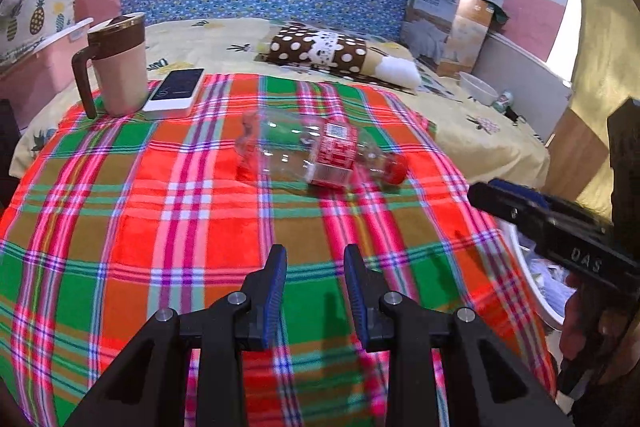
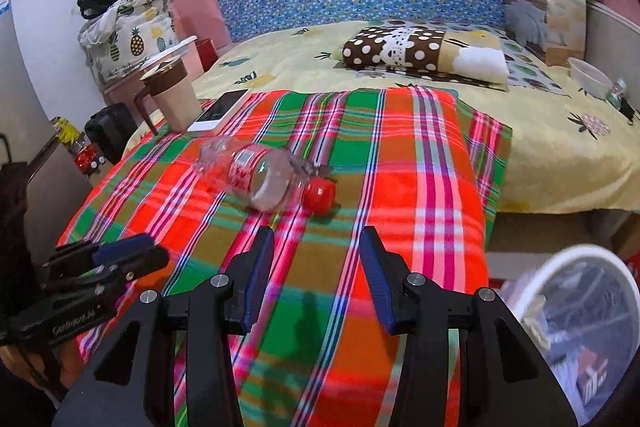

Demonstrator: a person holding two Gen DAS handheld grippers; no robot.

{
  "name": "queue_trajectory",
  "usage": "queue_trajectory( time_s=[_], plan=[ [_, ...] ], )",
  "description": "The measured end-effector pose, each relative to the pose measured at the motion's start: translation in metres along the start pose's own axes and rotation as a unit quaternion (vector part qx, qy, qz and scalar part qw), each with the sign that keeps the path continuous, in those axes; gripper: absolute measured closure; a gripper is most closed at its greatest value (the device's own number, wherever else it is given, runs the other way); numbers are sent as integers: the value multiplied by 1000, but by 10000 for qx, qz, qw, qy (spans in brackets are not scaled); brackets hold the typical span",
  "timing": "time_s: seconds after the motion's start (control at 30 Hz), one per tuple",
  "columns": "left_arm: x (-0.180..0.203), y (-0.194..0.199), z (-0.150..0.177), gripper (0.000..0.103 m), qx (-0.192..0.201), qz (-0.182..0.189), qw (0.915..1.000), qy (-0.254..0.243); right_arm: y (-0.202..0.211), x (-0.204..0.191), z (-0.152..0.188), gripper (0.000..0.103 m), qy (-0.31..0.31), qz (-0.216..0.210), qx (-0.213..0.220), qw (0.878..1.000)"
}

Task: Collect trash
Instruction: 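Move both tools back toward the plastic bottle on the sheet, then grasp the clear Coca-Cola bottle with the left tool while the right tool grasps a brown packet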

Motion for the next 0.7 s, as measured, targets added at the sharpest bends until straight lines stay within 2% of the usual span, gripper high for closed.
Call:
queue_trajectory(
  time_s=[0.2, 0.47, 0.6, 0.7],
  plan=[
    [-8, -9, -6, 74, 2, -172, 9999, 0, -29, 17, -14, 57, -154, 93, -141, 9997],
    [-18, -23, -7, 74, -107, -214, 9997, 37, -64, 41, -17, 56, -463, 117, -504, 9976],
    [-22, -25, -6, 74, -135, -184, 9997, 96, -68, 35, -13, 56, -441, -36, -752, 9962],
    [-26, -24, -7, 74, -125, -168, 9996, 166, -60, 15, -6, 56, -270, -372, -830, 9955]
  ],
)
Point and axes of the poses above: each gripper's, at about its wrist camera, not at the fingertips, and y roughly against the way its jaws point, x to its right, z to its underside, the point moved 7 cm from there along -y, roughly the way its jaws point, and after that the axes turned 6 degrees about -z, right-handed, at the moved point
